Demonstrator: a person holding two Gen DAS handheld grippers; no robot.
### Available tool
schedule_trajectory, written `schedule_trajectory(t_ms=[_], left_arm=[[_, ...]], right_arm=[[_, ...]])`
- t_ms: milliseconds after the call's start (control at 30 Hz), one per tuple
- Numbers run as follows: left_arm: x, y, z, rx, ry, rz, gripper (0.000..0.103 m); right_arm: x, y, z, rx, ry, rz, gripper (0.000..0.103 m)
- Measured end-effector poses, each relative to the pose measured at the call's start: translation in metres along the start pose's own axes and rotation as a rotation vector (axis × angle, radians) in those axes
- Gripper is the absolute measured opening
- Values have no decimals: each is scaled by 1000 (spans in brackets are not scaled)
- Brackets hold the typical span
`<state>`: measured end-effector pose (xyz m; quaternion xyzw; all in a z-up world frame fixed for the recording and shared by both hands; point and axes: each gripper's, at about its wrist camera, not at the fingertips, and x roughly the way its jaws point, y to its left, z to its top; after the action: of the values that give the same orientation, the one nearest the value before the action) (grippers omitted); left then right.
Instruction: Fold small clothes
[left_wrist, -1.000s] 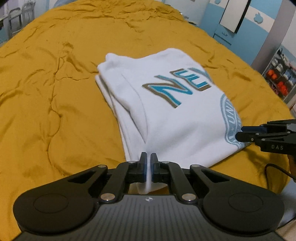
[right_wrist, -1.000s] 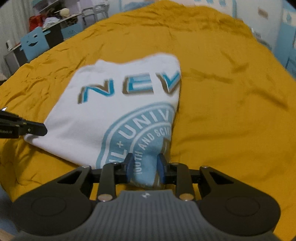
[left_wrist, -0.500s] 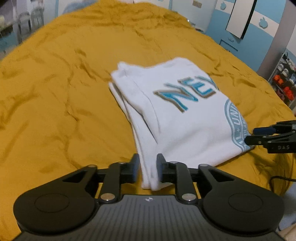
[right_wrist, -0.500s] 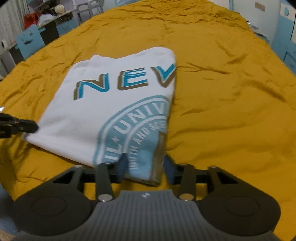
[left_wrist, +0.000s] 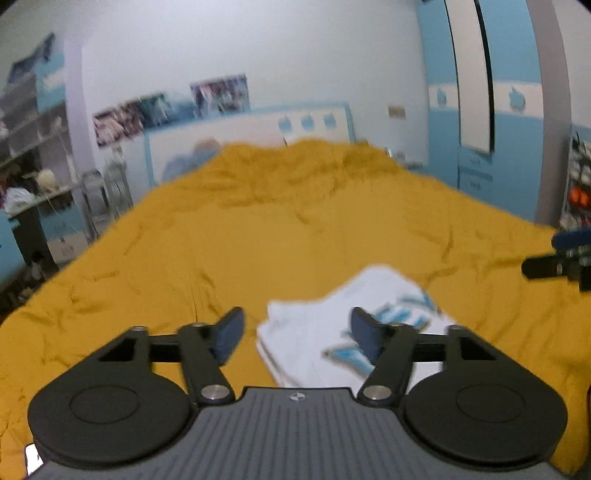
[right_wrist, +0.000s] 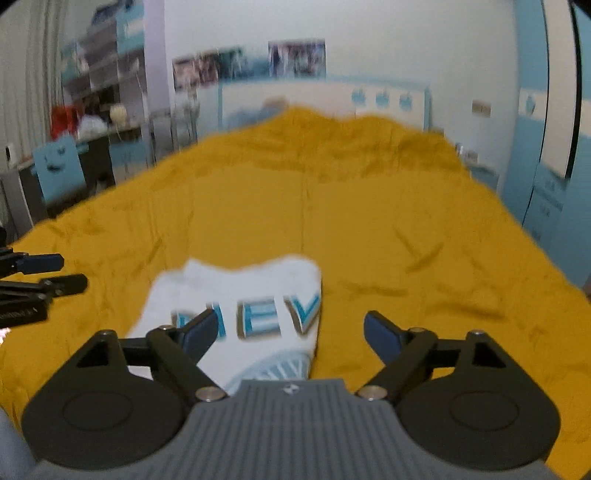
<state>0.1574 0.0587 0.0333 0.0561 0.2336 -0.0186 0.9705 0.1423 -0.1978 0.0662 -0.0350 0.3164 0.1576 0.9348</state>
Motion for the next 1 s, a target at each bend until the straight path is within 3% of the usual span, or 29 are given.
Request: schedule_trajectory(t_ms=[133,367,567,700,1000], left_arm=[[-22,-8,12,-47,-105,35,94],[-45,-25,5,-32,-183,115,94],[-54,-33,-15,-46,-138,104,94],[-59,-39,-31,-47,-103,91,94],[-60,-51,-61,-41,57,87,94]], right_arm=[[-24,14,0,14,-67,12,82],[-63,33,-19,80,-179,-49,82],[-80,43,-41,78,-175,-34,82],[-82,45,-58,65,-109,44,82],[-72,55,-94,88,41,12,82]])
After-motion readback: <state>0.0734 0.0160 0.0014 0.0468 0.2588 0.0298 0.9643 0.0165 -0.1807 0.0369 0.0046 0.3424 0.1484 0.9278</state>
